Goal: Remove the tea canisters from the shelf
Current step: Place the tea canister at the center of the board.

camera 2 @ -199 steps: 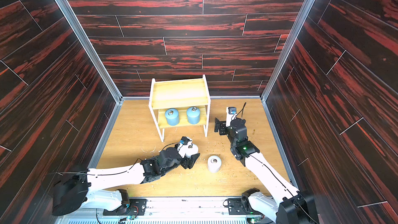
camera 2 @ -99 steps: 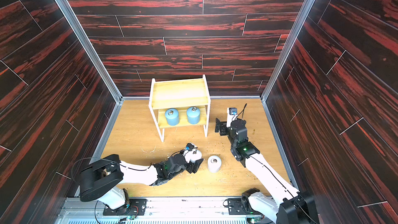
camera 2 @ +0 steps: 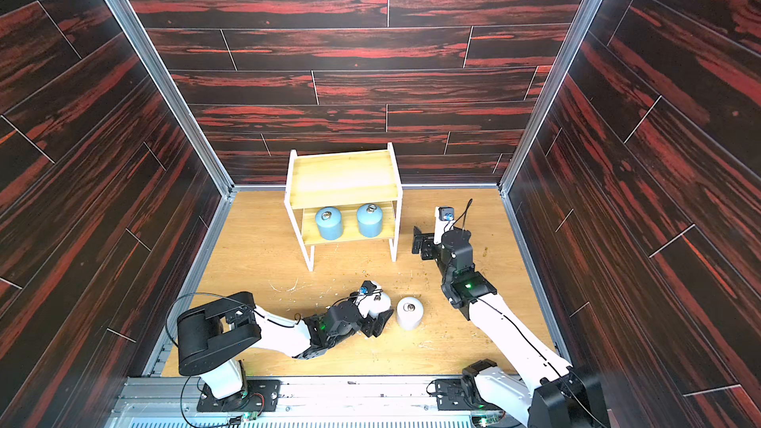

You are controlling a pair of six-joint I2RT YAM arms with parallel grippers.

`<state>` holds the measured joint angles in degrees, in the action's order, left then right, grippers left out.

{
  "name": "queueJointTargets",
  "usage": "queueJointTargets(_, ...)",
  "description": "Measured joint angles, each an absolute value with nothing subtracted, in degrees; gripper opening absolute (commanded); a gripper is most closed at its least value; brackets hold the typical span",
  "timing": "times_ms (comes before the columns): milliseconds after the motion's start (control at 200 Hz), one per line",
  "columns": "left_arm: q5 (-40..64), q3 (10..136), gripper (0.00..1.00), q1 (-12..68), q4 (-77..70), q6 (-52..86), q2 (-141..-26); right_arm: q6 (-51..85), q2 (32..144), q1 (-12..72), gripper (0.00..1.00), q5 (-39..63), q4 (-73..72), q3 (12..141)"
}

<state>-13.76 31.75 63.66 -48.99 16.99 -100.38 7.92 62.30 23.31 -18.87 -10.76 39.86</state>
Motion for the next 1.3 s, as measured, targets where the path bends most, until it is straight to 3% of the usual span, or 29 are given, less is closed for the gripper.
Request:
queueJointTargets(852, -13.5, 31.7, 0.84, 63.8, -50.6, 18.3, -102.5, 7.9, 62.7, 22.8, 0.98, -19.0, -11.1, 39.8)
queueJointTargets(1303, -13.2, 31.7, 0.87, 64.0, -52.3, 18.7, -103.1, 7.9, 62.7, 22.5, 0.98, -19.0, -11.2, 39.8)
